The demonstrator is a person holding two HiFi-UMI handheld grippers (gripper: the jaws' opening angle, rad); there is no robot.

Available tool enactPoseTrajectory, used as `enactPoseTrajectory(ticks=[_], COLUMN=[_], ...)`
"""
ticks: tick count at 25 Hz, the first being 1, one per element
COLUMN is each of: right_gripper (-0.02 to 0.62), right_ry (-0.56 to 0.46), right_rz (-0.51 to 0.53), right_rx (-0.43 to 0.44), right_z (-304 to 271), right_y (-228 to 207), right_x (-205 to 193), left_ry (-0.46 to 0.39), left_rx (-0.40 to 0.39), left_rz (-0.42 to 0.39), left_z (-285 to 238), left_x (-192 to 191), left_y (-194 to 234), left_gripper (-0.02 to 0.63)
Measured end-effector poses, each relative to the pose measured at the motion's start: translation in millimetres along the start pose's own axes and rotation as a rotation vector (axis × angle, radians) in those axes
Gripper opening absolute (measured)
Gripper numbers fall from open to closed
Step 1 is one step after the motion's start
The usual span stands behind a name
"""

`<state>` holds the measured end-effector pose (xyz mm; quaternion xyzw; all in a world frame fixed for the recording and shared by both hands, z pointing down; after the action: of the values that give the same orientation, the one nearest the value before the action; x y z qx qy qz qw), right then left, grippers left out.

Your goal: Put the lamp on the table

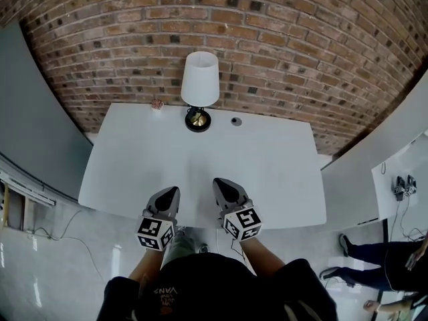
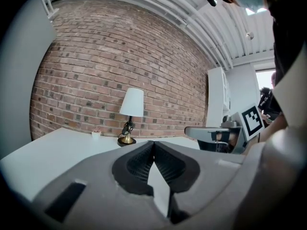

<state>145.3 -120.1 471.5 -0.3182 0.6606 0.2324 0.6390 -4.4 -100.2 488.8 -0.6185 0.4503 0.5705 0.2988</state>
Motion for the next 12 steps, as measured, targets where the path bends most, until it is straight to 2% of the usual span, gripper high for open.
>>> enactPoseTrajectory(ticks=[12], right_gripper=[0.000], right_ry=[0.021], right_rz=[-0.028], right_rx=[-0.036], right_z=[26.9], right_y=[10.6], right_x=[-15.0], left_ry=[0.015], left_rx=[-0.004], left_rz=[-0.010], left_z=[31.7], left_x=[-7.4], left_y=[-4.4], left_gripper=[0.008])
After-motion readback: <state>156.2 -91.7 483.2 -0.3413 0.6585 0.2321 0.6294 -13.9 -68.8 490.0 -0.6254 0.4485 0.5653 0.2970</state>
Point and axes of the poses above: the fingertips, and each gripper's own axes: z backward along the fingers, y to its left, x out of its top, the point moved 3 cm from there along z, backward along the fingers, and after that the axes turned 7 degrees about x, right-handed, at the moved point
